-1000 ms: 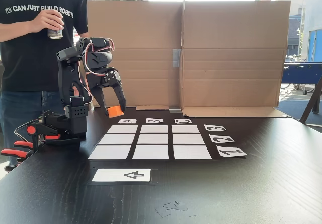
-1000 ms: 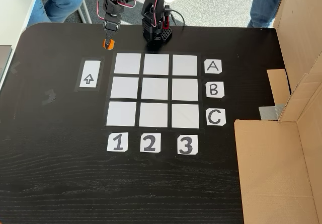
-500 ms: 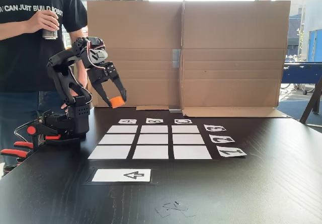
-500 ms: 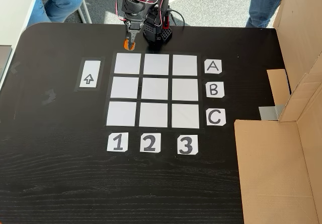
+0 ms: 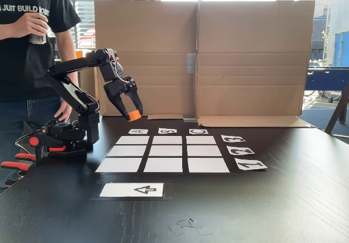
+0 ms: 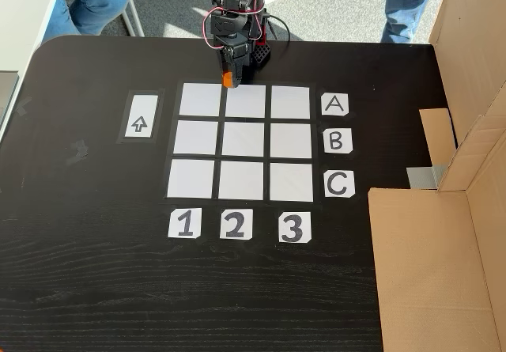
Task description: Pick up the round, orange token and place it in the grid on square A2.
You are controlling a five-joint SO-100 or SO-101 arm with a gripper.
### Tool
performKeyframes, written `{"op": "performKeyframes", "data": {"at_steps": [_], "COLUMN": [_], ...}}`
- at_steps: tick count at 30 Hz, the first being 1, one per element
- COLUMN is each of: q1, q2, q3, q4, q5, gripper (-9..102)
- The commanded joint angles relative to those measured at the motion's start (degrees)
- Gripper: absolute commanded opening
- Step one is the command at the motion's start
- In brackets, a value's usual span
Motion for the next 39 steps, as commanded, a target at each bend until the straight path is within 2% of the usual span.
{"op": "performKeyframes", "data": {"at_steps": [1,11,19,28,34,37,39], "q1": [-2.81,-4.66,-4.48,-5.1,-5.36,-4.83,-4.83], "q2": [-2.81,-6.33,-7.56,-8.44,-8.44,-8.44,-8.44], "q3": [3.16,8.96,16.17,23.55,24.87,24.96,25.05], "q4": [0.26,-1.67,-11.07,-16.88,-17.67,-17.31,-16.79], "q5": [-4.04,-11.69,-11.78,-11.78,-12.04,-11.95,-11.95], "gripper": [-1,-1,-1,-1,0,14,29]}}
